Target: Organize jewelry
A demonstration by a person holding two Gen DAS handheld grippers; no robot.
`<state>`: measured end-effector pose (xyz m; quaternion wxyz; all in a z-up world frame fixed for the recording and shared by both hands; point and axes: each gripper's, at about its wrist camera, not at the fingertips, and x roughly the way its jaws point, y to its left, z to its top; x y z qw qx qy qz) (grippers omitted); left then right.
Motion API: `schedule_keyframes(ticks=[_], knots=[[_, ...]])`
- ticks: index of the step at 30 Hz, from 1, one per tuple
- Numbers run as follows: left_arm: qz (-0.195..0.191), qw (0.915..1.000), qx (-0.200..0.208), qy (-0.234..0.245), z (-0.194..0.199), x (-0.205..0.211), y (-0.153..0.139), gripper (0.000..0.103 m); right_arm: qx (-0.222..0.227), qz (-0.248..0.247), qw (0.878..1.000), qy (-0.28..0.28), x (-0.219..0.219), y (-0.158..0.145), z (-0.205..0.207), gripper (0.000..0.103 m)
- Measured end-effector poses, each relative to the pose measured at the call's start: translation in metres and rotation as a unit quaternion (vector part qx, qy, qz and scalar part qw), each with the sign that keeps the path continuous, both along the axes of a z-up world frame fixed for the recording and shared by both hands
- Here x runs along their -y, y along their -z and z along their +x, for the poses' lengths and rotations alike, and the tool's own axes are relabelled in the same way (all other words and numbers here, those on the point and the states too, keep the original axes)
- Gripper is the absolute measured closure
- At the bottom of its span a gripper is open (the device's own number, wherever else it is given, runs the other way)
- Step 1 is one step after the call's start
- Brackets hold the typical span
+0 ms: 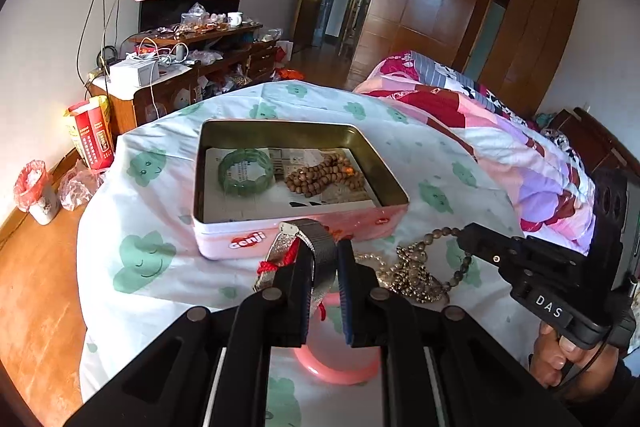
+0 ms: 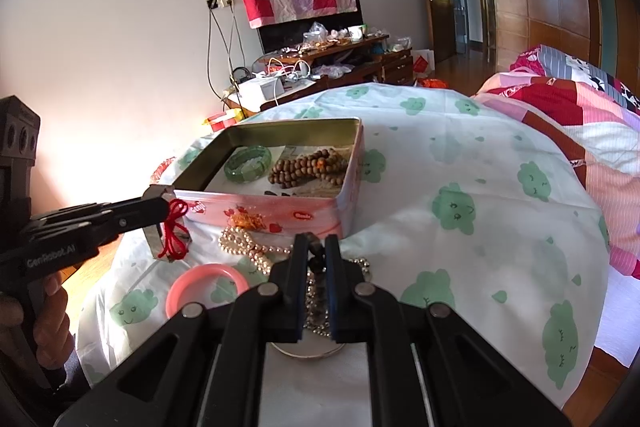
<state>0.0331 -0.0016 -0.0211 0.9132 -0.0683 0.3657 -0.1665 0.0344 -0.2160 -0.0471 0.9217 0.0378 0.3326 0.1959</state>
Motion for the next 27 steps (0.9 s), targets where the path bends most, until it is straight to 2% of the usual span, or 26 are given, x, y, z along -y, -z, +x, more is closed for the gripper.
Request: schedule_keyframes(ticks=[8,15,27], knots=[[-0.031,0.9994,0.009,0.013,-0.001,-0.012,-0.011,0.092,0.012,0.006,1.0,-0.002,0.001,-0.009,-0.001,0.093],[-0.028,0.9988,-0.035,0.018,0.007,-0.006,0.01,0.092,0.009,0.004,1.0,-0.005,-0.001,-0.007,-0.002,0.093],[-0.009,0.9989,-0.045,0.012,0.008,-0.002,0.018,0.089,0.005,0.002,1.0,-0.007,-0.002,-0.004,-0.003,0.093]])
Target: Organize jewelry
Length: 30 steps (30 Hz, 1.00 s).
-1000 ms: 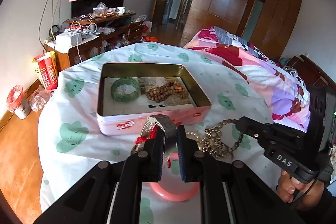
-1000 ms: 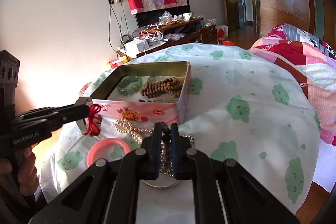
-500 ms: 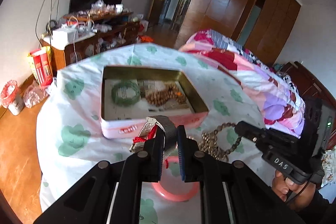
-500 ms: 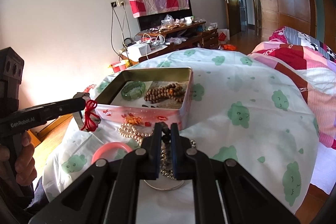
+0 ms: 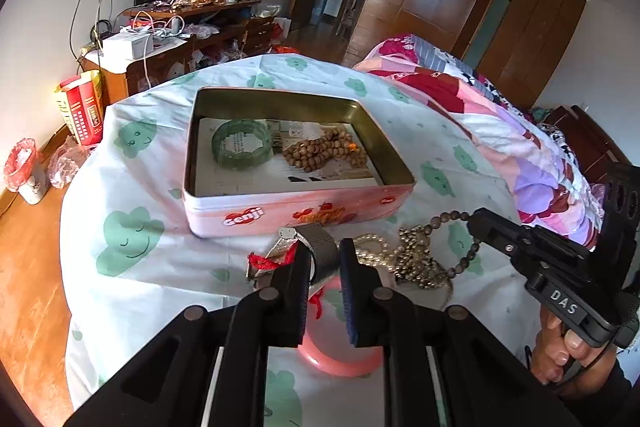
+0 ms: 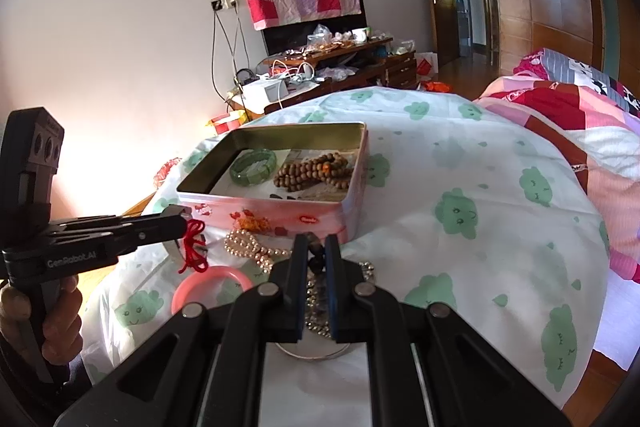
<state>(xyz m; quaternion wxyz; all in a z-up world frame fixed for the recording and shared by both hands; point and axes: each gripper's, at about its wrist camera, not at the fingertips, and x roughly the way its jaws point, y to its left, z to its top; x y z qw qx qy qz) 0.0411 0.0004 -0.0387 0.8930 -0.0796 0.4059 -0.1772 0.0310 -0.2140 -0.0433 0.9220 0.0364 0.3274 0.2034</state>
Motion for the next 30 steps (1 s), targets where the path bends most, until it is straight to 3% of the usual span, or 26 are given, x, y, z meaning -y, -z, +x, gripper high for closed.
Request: schedule_keyframes(ticks=[4,9,11,14,19,24,30], knots=[[-0.011,0.9994,0.029,0.011,-0.007,-0.001,-0.007,0.089,-0.002,-0.001,1.0,-0.001,0.0,0.0,0.0,0.093],[-0.018,0.9997,0.004,0.013,0.0,-0.002,-0.001,0.086,-0.004,-0.001,1.0,-0.002,-0.001,0.002,0.0,0.093],[-0.023,0.9995,0.014,0.019,-0.004,-0.001,-0.005,0.067,-0.004,-0.001,1.0,-0.004,-0.002,0.001,-0.001,0.093],[-0.023,0.9985,0.042,0.027,-0.01,0.001,-0.015,0.065,-0.003,0.0,1.0,-0.002,-0.001,0.001,-0.001,0.093],[0.032,0.9978,0.056,0.015,-0.011,0.006,-0.019,0.065,-0.003,0.001,1.0,-0.003,-0.001,0.001,-0.001,0.093],[0.097,0.995,0.022,-0.013,0.002,0.008,0.008,0.065,-0.004,0.001,1.0,-0.003,-0.001,0.001,0.0,0.093],[0.108,0.9939,-0.003,-0.024,0.023,0.008,0.026,0.065,-0.008,-0.002,1.0,-0.007,-0.005,0.004,0.0,0.093]])
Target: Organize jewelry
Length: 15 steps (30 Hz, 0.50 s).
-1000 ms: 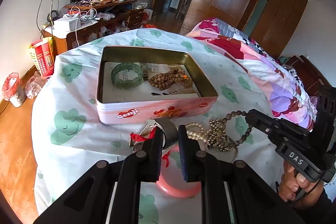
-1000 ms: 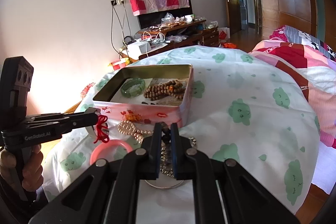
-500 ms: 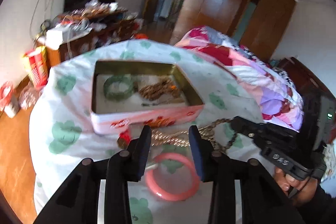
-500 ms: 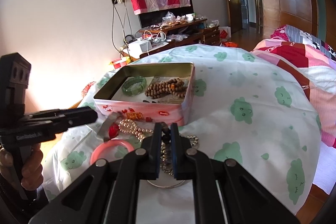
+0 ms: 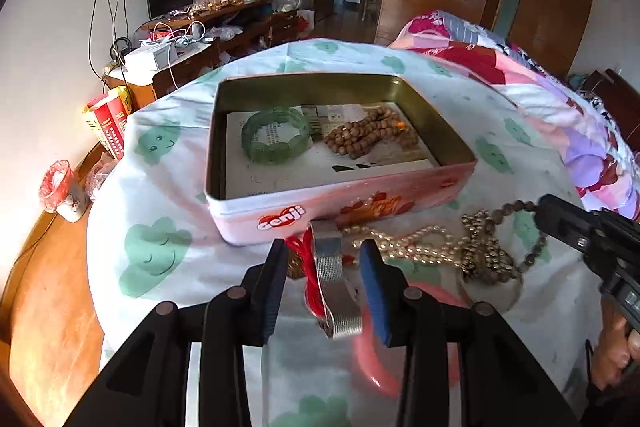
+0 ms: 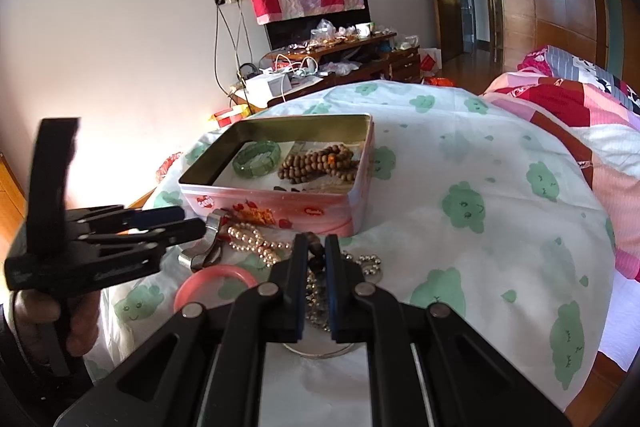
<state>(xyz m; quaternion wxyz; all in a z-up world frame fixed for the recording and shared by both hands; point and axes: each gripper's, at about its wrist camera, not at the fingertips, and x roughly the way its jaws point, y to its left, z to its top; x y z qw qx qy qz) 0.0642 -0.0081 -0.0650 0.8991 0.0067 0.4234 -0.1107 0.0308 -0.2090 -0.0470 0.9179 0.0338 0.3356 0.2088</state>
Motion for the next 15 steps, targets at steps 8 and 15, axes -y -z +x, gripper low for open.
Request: schedule_keyframes(ticks=[8,15], knots=[[0.027,0.9996,-0.001,0.008,0.013,0.012,0.009,0.076,-0.004,-0.001,1.0,0.001,0.001,0.004,0.001,0.093],[-0.011,0.9997,0.021,-0.007,-0.003,0.0,-0.015,0.086,-0.001,0.0,1.0,0.003,0.001,0.004,0.0,0.093]])
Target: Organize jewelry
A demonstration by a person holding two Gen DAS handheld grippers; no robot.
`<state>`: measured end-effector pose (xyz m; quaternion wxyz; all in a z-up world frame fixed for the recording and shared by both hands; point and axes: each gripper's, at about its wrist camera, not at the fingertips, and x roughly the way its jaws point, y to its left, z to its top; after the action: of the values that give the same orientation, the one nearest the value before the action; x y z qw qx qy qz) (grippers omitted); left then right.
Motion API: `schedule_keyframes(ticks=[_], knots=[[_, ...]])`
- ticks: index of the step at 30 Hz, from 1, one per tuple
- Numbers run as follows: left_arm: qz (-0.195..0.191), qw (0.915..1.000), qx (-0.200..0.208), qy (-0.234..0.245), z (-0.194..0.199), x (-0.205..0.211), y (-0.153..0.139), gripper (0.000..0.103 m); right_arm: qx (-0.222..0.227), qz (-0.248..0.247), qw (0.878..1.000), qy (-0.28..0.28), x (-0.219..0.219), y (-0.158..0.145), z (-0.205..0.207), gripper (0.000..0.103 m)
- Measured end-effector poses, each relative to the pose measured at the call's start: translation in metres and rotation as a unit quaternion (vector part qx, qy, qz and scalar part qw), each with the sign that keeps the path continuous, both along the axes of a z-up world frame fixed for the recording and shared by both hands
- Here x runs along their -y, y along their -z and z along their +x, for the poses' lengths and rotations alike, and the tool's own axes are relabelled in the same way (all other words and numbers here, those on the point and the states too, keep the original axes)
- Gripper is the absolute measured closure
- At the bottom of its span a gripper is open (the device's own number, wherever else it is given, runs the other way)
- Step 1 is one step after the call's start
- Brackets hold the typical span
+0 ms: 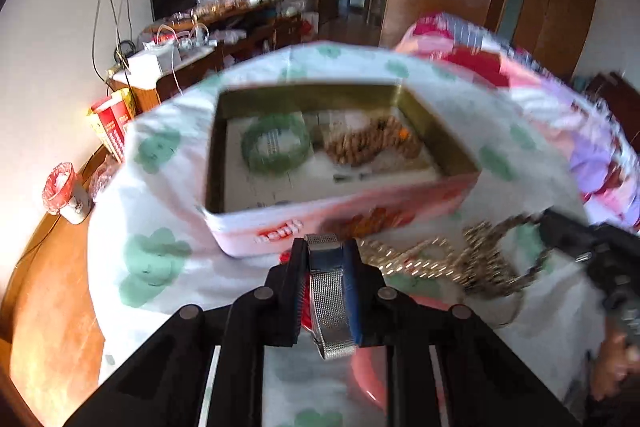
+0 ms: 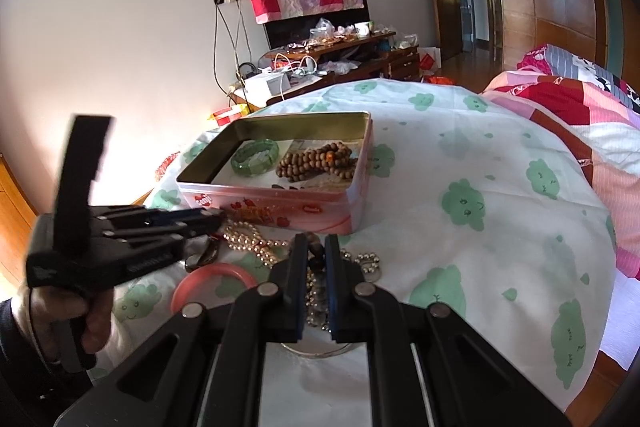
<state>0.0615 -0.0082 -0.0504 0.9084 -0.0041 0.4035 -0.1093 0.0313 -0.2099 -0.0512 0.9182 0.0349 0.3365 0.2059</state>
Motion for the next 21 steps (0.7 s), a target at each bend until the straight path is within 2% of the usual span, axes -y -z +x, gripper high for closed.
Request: schedule_keyframes(ticks=[5,10,18,21], knots=[[-0.051,0.9984,0.022,0.013,-0.012,-0.014,-0.032,0.086,0.0,-0.001,1.0,-0.002,0.0,0.0,0.001,0.093],[-0.101,0.9947,0.011,0.013,-0.008,-0.028,-0.035,0.086,0.004,-0.004,1.0,-0.004,-0.001,-0.002,-0.001,0.093],[-0.082,0.9953,0.045,0.027,-0.016,-0.024,-0.057,0.086,0.005,-0.002,1.0,-0.002,0.0,-0.003,0.0,0.093],[-0.097,0.9928,0.063,0.032,-0.02,-0.027,-0.069,0.086,0.008,-0.001,1.0,-0.005,0.0,-0.006,-0.002,0.093]])
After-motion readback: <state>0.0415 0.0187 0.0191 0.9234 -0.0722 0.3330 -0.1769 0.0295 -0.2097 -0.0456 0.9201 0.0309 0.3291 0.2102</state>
